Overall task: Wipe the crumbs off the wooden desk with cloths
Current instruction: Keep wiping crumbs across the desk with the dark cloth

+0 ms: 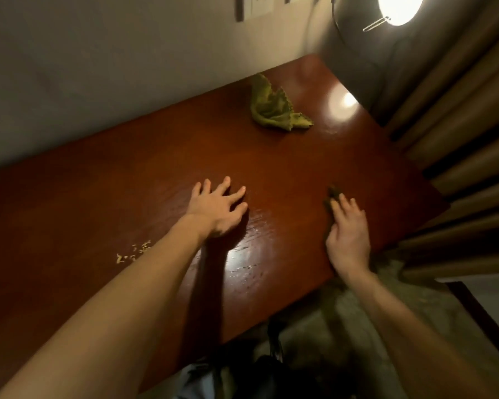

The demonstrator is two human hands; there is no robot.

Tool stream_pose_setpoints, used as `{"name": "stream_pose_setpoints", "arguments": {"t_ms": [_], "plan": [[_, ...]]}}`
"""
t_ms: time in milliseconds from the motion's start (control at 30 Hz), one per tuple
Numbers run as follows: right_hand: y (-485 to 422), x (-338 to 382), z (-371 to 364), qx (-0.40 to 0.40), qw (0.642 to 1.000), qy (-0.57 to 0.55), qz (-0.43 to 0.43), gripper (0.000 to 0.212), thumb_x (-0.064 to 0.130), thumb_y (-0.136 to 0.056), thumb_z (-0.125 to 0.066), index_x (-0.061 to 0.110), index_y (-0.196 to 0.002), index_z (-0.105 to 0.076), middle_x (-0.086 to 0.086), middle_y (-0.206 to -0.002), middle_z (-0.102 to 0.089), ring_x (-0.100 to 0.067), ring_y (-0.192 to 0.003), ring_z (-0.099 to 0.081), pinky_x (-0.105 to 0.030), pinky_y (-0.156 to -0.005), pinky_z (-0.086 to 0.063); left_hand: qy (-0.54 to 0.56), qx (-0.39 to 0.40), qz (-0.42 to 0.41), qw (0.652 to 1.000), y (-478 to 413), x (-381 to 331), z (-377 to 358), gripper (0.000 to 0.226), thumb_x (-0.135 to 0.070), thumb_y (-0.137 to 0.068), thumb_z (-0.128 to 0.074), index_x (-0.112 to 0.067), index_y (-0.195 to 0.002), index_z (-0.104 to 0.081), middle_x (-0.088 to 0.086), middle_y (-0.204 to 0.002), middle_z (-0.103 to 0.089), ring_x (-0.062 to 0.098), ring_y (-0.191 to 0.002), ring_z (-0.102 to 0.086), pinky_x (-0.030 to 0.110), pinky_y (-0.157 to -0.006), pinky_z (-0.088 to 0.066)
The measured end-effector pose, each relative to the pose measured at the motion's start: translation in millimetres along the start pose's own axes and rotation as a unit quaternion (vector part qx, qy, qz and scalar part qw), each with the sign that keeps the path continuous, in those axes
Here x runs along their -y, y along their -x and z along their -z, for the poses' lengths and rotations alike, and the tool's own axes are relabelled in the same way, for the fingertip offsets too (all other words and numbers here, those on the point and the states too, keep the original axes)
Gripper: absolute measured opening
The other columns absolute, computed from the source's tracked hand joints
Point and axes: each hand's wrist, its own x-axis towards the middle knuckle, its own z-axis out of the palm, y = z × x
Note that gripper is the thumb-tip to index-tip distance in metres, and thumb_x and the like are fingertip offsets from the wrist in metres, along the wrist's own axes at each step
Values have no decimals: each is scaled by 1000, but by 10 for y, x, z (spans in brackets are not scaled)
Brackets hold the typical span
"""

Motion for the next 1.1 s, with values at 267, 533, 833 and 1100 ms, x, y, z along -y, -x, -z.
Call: {"name": "stream_pose_setpoints", "arguments": {"t_ms": [267, 533, 833, 1100], "plan": [[945, 2459, -814, 83, 978, -66, 180, 61, 16, -99, -57, 24, -158, -42, 1, -171, -24, -20, -161, -8, -39, -130, 1, 124, -116, 27, 985, 558, 748, -99, 56, -51, -111, -22, -41, -166, -13, -8, -175, -10, 15, -162, -4, 48, -129, 6], [718, 1856, -577, 68, 986, -18, 152, 61, 6, -97, -54, 20, -156, -43, -3, -168, -30, -24, -159, -19, -48, -131, -12, 170, -197, 339, 904, 1758, 2345, -986, 59, -51, -111, -23, -38, -167, -10, 0, -176, -4, 25, -162, 0, 53, -129, -1], [870, 1961, -600, 19, 999, -8, 39, 56, 2, -100, -49, 5, -155, -43, -15, -167, -32, -34, -157, -21, -52, -129, -16, 237, -193, 431, 849, 2201, 2362, -1883, 61, -58, -109, -12, -41, -166, 3, 0, -176, 11, 26, -161, 16, 59, -127, 8], [1325, 3263, -1122, 109, 955, -68, 267, 67, -1, -96, -52, 16, -160, -37, -7, -171, -23, -25, -161, -8, -45, -131, -1, 210, -277, 433, 832, 2182, 2351, -2030, 57, -54, -110, -24, -40, -166, -17, 0, -176, -8, 24, -163, 0, 58, -128, -3]]}}
